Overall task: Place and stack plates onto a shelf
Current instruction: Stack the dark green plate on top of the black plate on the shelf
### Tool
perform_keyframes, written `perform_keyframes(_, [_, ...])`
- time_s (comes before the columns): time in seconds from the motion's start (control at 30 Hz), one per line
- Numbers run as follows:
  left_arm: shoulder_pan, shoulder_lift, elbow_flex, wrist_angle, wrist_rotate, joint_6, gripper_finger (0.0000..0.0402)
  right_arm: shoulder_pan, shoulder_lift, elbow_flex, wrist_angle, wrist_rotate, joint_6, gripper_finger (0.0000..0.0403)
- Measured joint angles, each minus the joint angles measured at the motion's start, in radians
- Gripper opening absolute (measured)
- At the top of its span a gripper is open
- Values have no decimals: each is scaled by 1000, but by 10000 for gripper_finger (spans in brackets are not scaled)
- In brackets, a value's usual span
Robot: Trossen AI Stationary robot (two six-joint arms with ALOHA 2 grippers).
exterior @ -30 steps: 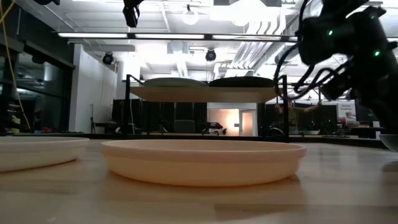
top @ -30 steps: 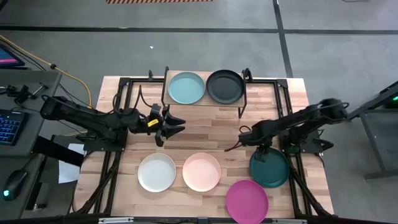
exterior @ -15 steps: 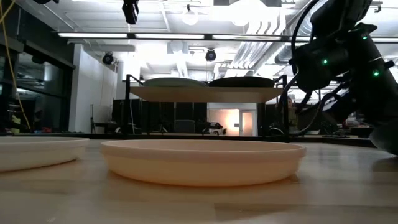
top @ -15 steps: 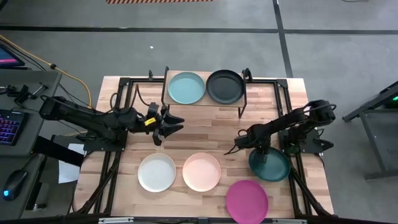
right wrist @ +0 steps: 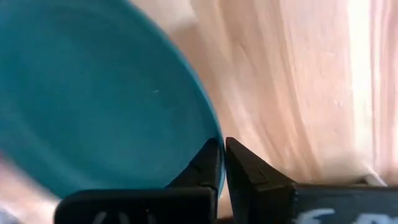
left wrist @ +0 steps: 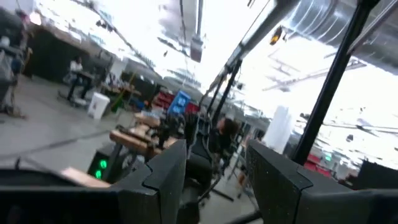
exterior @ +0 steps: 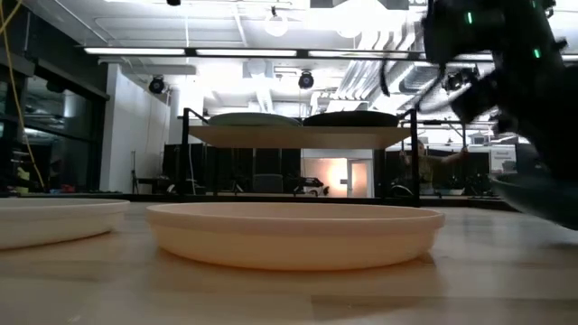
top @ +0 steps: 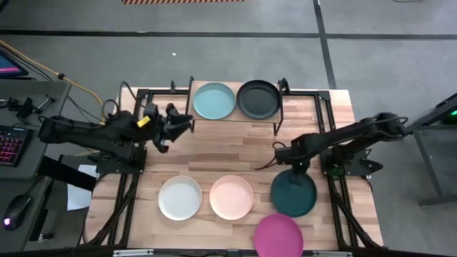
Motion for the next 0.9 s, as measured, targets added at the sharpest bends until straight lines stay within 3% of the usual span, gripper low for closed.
perform_keyframes(0.23, [27,-59,0,-1,0,47,156,-18,-123,169,15,-1,88,0])
perform_keyframes(0.47, [42,-64,0,-1,0,61,156,-114,-136,383,23,88,106,0])
perform_keyframes(0.63, [42,-63,0,-1,0,63,156,-268,-136,522,24,110,77,0])
perform_keyframes(0.9, [42,-64,0,-1,0,63,156,-625,-137,640,26,122,26,0])
